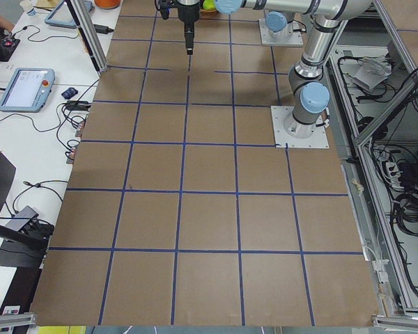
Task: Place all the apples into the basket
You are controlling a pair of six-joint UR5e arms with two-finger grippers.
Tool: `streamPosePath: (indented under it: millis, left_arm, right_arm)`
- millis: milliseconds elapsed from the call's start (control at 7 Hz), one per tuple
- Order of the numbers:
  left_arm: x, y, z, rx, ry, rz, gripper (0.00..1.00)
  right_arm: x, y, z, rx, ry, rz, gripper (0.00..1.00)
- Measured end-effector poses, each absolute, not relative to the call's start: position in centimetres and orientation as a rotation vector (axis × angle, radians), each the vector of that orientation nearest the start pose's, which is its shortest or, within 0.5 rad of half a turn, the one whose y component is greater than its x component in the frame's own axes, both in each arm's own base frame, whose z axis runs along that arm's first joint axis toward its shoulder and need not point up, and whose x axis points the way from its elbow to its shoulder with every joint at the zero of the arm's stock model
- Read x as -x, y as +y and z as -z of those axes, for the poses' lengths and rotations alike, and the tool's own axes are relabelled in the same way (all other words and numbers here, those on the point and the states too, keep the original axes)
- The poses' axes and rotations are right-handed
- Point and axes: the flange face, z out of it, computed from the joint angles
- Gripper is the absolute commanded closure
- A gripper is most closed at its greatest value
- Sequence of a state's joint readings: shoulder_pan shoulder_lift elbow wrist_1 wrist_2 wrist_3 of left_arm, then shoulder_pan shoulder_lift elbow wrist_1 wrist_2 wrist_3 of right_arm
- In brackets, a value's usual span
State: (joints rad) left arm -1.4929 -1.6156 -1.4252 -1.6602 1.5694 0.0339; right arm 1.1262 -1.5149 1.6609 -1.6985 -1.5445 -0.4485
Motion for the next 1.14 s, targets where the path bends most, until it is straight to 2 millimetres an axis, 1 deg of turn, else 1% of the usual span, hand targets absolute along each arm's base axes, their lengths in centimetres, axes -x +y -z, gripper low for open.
streamPosePath:
  millis: [143,286,429,571,714,857,1143]
  left_arm:
    - [9.3,-52.2,-52.6,0.071,3.142,0.017,0.00]
    - [9.3,-52.4,-52.4,0.075,3.142,0.015,0.00]
    - [9.3,-52.4,-52.3,0.077,3.142,0.015,0.00]
    - [9.4,-52.3,-52.3,0.078,3.142,0.014,0.00]
    - [9.4,-52.1,-52.3,0.079,3.142,0.011,0.00]
    - [9.4,-51.8,-52.4,0.078,3.141,0.014,0.00]
    - [9.5,-51.6,-52.5,0.076,3.140,0.015,0.00]
  right_arm:
    - [5.5,-52.3,-46.7,-0.075,3.097,-0.049,0.00]
    - [0.4,-52.2,-48.6,-0.171,3.092,-0.083,0.00]
    - [-5.4,-51.8,-49.4,-0.259,3.092,-0.090,0.00]
    - [-10.4,-51.2,-49.7,-0.281,3.098,-0.071,0.00]
    - [-13.4,-51.0,-49.7,-0.248,3.107,-0.034,0.00]
    - [-14.5,-51.2,-49.7,-0.204,3.111,0.003,0.00]
    - [-14.5,-51.6,-50.2,-0.072,3.117,0.061,0.00]
